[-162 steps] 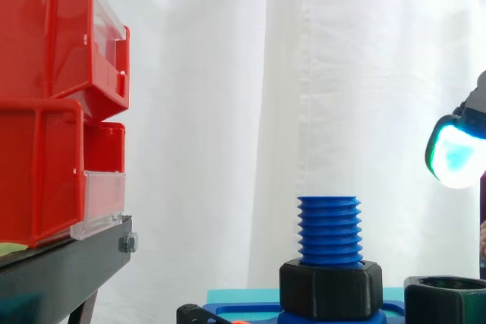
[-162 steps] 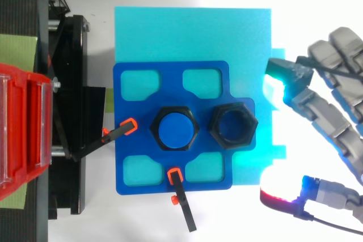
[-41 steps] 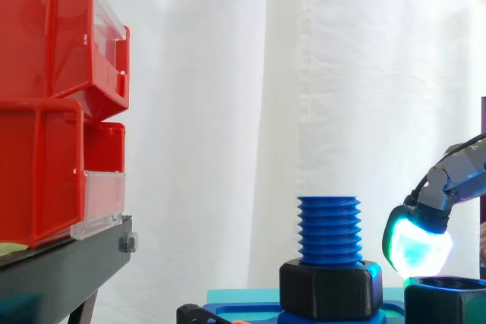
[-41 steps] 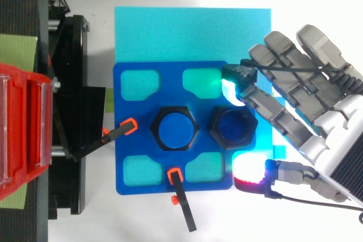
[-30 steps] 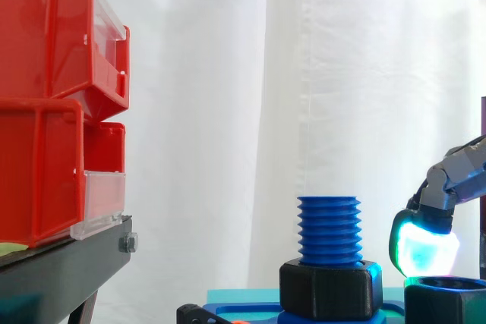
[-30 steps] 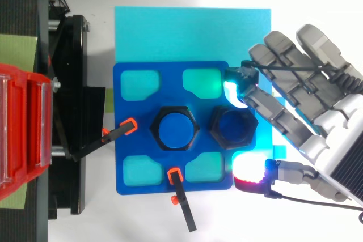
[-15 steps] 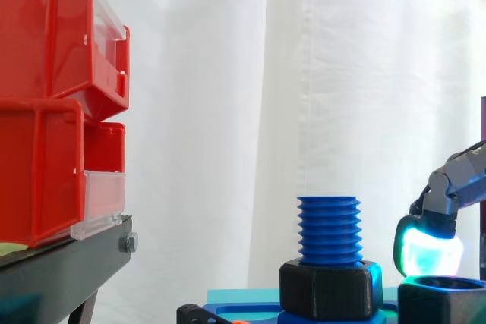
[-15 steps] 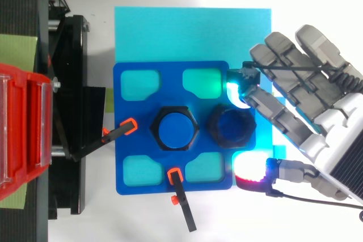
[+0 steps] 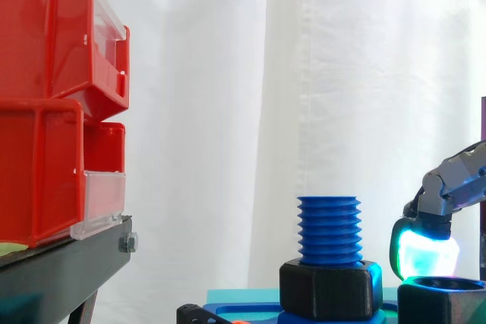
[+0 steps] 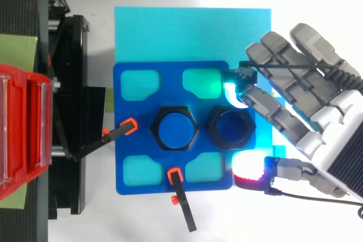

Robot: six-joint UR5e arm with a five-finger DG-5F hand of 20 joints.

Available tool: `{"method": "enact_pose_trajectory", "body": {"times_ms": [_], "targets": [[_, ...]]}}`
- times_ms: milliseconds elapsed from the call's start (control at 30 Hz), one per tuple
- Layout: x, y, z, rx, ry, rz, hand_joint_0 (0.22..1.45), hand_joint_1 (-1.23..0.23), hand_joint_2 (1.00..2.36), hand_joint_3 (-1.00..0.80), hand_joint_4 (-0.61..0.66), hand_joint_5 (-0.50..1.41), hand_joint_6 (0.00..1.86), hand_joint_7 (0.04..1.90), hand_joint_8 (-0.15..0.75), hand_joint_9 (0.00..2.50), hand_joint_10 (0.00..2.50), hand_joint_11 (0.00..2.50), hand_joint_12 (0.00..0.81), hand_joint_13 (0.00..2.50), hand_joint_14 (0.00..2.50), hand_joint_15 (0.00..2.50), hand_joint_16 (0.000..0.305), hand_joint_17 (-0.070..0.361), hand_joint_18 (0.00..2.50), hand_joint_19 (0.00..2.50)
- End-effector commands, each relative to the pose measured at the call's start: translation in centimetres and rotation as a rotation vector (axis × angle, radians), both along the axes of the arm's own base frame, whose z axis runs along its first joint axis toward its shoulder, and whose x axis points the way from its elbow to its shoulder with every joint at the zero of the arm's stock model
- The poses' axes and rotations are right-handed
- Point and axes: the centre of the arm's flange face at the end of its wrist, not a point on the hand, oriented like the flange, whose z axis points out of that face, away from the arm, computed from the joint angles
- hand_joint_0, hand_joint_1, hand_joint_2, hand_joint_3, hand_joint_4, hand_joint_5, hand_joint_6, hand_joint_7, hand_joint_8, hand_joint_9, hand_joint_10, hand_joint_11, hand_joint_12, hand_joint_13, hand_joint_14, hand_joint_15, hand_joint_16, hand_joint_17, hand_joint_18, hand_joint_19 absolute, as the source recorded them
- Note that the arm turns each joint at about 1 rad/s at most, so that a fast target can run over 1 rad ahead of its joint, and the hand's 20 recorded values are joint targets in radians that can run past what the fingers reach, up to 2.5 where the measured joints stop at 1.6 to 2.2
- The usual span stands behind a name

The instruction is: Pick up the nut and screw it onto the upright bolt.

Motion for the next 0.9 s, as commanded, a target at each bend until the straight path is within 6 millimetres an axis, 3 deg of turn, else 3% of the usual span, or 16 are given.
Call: {"method": "enact_pose_trajectory", "body": {"times_ms": [0,200,600,867], "targets": [[0.01,-0.19,-0.03,-0.001,0.003,-0.001,0.41,-0.52,1.00,-0.50,0.31,-0.20,0.50,0.94,0.314,0.35,0.00,0.00,0.423,0.33,0.00,0.00,0.055,0.123,0.15,0.00],[0.04,-0.26,-0.03,-0.001,0.003,0.000,0.42,-0.55,1.00,-0.50,0.32,-0.20,0.50,0.96,0.307,0.35,0.00,0.00,0.412,0.33,0.00,0.00,0.053,0.119,0.15,0.00],[0.01,-0.38,0.05,-0.002,0.004,-0.001,0.53,-0.64,1.00,-0.49,0.30,-0.15,0.50,1.32,0.280,0.42,0.00,0.00,0.363,0.39,0.00,0.00,0.044,0.099,0.22,0.00],[0.01,-0.26,-0.06,-0.003,0.007,0.003,0.54,-0.63,1.00,-0.49,0.30,-0.15,0.53,1.30,0.285,0.46,0.00,0.00,0.359,0.43,0.00,0.00,0.043,0.097,0.26,0.00]]}}
